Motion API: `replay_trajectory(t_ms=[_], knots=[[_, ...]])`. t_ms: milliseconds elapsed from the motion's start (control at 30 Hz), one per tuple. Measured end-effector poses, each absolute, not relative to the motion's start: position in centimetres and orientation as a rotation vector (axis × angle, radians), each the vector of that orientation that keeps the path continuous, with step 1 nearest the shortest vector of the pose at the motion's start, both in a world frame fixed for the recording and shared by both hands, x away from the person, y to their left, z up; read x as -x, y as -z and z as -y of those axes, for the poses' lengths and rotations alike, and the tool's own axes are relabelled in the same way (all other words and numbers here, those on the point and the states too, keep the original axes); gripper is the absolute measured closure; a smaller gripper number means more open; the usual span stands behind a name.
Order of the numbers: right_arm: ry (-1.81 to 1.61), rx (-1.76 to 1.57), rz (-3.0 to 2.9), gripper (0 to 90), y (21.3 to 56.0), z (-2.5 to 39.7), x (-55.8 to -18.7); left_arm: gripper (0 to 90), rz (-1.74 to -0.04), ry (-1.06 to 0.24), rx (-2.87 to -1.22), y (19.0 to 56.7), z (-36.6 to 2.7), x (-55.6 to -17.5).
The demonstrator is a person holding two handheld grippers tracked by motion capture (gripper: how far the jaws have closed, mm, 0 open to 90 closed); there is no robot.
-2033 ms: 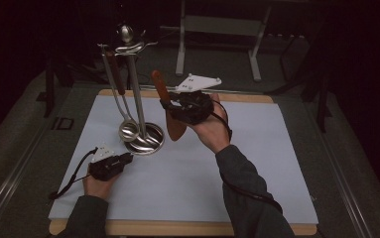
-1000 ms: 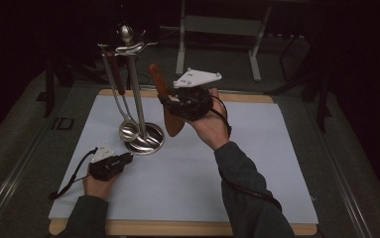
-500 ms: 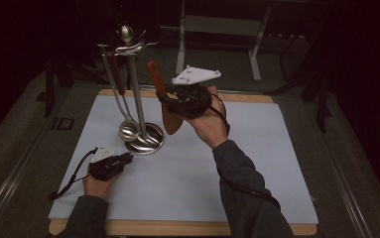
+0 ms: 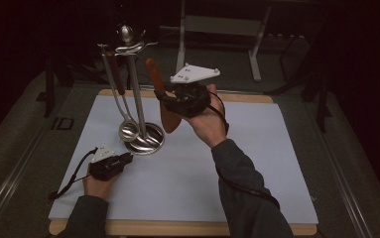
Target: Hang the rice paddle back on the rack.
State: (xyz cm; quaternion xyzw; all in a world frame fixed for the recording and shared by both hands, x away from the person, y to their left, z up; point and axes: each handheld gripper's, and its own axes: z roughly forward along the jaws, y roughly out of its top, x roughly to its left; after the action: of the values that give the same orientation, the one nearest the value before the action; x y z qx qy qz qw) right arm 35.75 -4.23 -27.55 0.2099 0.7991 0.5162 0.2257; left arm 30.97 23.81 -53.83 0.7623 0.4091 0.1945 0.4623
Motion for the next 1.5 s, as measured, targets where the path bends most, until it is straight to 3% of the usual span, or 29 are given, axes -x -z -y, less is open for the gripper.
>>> replay_trajectory(t_ms=[1500], knots=[[-1.415,-0.629,-2.188,66.2,26.7,1.1,-37.0,79.3,-1.002,-0.474,-1.873,53.8,-23.8,-31.0]])
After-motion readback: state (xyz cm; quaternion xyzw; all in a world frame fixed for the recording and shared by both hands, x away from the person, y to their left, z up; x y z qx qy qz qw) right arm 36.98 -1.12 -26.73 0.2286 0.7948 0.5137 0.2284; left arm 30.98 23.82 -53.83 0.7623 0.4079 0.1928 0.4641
